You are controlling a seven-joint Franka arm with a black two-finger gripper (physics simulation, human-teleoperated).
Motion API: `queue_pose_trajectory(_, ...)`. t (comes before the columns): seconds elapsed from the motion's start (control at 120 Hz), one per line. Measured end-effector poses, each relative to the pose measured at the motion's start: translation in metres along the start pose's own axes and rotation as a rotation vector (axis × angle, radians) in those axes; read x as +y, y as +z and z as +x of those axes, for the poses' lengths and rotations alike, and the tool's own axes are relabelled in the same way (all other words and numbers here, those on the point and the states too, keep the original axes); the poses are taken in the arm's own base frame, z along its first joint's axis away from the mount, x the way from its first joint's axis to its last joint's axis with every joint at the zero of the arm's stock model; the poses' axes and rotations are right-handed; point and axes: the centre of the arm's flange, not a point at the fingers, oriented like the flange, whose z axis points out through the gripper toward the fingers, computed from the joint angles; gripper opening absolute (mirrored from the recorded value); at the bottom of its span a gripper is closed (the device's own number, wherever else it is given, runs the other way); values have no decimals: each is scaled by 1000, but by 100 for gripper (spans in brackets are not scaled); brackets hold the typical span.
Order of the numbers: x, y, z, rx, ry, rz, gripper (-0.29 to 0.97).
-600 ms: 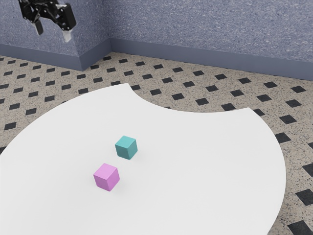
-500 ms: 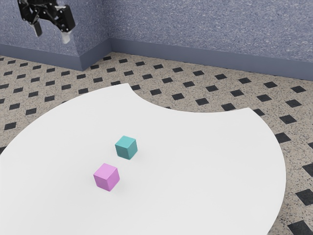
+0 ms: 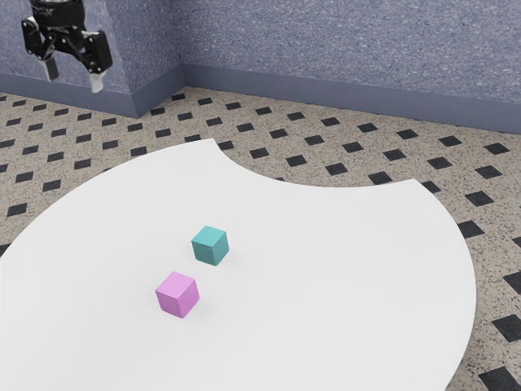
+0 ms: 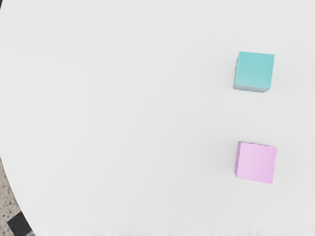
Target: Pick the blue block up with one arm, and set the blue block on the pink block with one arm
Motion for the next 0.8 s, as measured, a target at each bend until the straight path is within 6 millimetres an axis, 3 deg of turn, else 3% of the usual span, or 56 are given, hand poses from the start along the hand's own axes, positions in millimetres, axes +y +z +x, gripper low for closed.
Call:
queue_pose_trajectory(0.058,-2,19,5,-30,8,2,68)
queue_pose_trajectory(0.233,11,118,25,-126,46,-6,68)
queue_pose_trajectory(0.375,26,179,39,-147,55,-35,68)
queue_pose_trajectory(0.492,42,215,56,-136,61,-49,68)
queue_pose_trajectory(0.658,96,259,80,-121,120,-52,68)
queue_pose_trajectory(0.8,106,302,96,-129,110,-61,68)
